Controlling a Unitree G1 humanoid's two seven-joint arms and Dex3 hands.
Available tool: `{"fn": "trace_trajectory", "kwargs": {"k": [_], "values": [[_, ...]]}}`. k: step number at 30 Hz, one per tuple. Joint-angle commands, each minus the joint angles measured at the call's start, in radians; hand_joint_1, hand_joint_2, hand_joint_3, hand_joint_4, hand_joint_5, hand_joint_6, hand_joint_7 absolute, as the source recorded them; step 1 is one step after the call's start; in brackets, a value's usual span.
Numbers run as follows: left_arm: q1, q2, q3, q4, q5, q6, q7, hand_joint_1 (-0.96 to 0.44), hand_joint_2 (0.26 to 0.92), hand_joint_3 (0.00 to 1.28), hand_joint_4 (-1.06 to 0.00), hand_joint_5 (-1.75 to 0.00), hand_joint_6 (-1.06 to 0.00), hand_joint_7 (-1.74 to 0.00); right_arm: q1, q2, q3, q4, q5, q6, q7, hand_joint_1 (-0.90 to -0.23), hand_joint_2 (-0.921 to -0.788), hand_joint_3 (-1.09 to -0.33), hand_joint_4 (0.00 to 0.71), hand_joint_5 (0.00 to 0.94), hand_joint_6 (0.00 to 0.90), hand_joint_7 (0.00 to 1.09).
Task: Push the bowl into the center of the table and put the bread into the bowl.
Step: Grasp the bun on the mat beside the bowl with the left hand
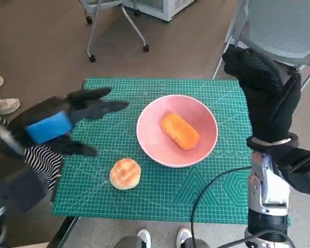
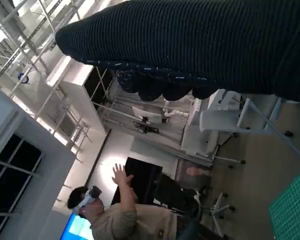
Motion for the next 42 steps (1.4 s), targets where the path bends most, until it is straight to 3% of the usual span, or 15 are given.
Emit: {"fn": "trace_trajectory", "kwargs": {"k": [1,13,21,29,42], "values": [[0.086,0.023,0.034,0.0,-0.033,-0.079,-0.015,-0.37,0.788,0.0,-0.23,-0.03,-0.38,-0.1,0.017,0.004,0.006,0.003,-0.005,0.019,-0.004,-0.671,-0.921,-0.63,0.174,0.002,0.026,0.59],[0.248,0.026,0.031,-0.044,-0.008,-0.114,0.003,-0.37,0.799,0.0,-0.28,-0.02,-0.4,-0.1,0.011,-0.007,0.009,0.009,-0.001,0.023,0.01,-0.665,-0.921,-0.644,0.172,0.0,0.0,0.57],[0.336,0.01,-0.003,-0.109,0.096,-0.059,0.045,-0.38,0.804,0.01,-0.28,-0.01,-0.41,-0.08,0.013,-0.007,0.013,-0.001,0.005,0.036,0.012,-0.667,-0.921,-0.652,0.162,0.0,-0.001,0.55],[0.397,-0.056,-0.063,-0.119,0.191,-0.033,0.138,-0.38,0.804,0.0,-0.28,-0.01,-0.41,-0.06,0.015,-0.011,0.009,0.004,0.011,0.044,0.02,-0.668,-0.921,-0.653,0.16,0.001,0.0,0.55],[0.428,-0.167,-0.147,-0.047,0.267,-0.125,0.293,-0.37,0.804,0.0,-0.31,-0.01,-0.43,-0.04,0.025,-0.021,0.001,-0.011,0.009,0.054,0.029,-0.665,-0.921,-0.651,0.161,0.001,-0.001,0.56]]}}
